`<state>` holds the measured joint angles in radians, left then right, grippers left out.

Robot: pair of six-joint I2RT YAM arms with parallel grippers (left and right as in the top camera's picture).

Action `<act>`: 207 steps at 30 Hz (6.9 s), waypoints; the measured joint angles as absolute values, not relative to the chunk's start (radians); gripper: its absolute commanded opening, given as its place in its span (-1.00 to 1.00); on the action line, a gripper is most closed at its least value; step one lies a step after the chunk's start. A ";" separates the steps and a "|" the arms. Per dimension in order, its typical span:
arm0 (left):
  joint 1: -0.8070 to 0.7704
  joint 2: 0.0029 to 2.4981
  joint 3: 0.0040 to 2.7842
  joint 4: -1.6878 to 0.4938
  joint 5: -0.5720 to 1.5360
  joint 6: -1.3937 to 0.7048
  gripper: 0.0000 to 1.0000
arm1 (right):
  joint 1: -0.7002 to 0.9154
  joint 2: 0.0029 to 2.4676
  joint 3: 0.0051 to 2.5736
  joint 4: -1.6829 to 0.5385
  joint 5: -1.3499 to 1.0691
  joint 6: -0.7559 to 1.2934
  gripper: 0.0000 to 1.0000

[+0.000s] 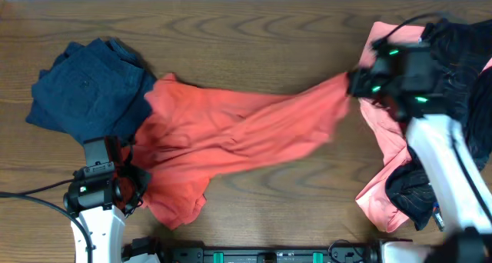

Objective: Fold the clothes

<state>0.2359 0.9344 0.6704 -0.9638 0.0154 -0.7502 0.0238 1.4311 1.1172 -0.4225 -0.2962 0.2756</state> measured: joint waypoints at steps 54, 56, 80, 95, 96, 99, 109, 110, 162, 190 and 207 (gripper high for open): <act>0.236 1.010 0.671 -0.780 0.019 -0.735 -0.88 | -0.233 2.047 1.329 -0.565 -0.062 0.214 -0.98; 0.236 1.013 0.671 -0.780 0.019 -0.735 -0.88 | -0.299 2.046 1.336 -0.595 0.012 0.247 -0.93; 0.236 1.014 0.671 -0.781 0.019 -0.728 -0.88 | -0.390 1.824 1.465 -0.833 -0.385 0.000 -0.66; 0.236 1.014 0.671 -0.781 0.019 -0.728 -0.88 | -0.300 2.115 1.452 -0.581 -0.070 -0.009 -0.94; 0.236 1.015 0.671 -0.781 0.019 -0.728 -0.88 | -0.308 2.119 1.452 -0.582 -0.042 0.002 -0.96; 0.236 1.015 0.671 -0.781 0.020 -0.728 -0.88 | -0.336 2.119 1.454 -0.635 0.108 0.105 -0.85; 0.236 1.015 0.671 -0.782 0.020 -0.728 -0.88 | -0.488 2.110 1.458 -0.773 0.340 0.333 -0.29; 0.236 1.015 0.671 -0.782 0.019 -0.728 -0.88 | -0.488 2.101 1.458 -0.769 0.306 0.318 -0.15; 0.240 1.026 0.969 -0.983 0.143 -0.489 -0.88 | -0.196 1.810 1.461 -1.024 -0.346 0.237 -0.98; 0.240 1.116 1.884 -1.080 0.420 -0.387 -0.88 | -0.364 1.394 2.060 -1.298 -0.279 0.114 -0.98; 0.121 1.885 2.023 -0.728 0.464 -0.320 -0.88 | -0.265 1.848 2.048 -0.742 -0.300 0.179 -0.98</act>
<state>0.1211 1.8851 2.0228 -0.7284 0.4641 -0.3199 -0.2653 1.8481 2.0483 -0.7418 -0.3004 0.1787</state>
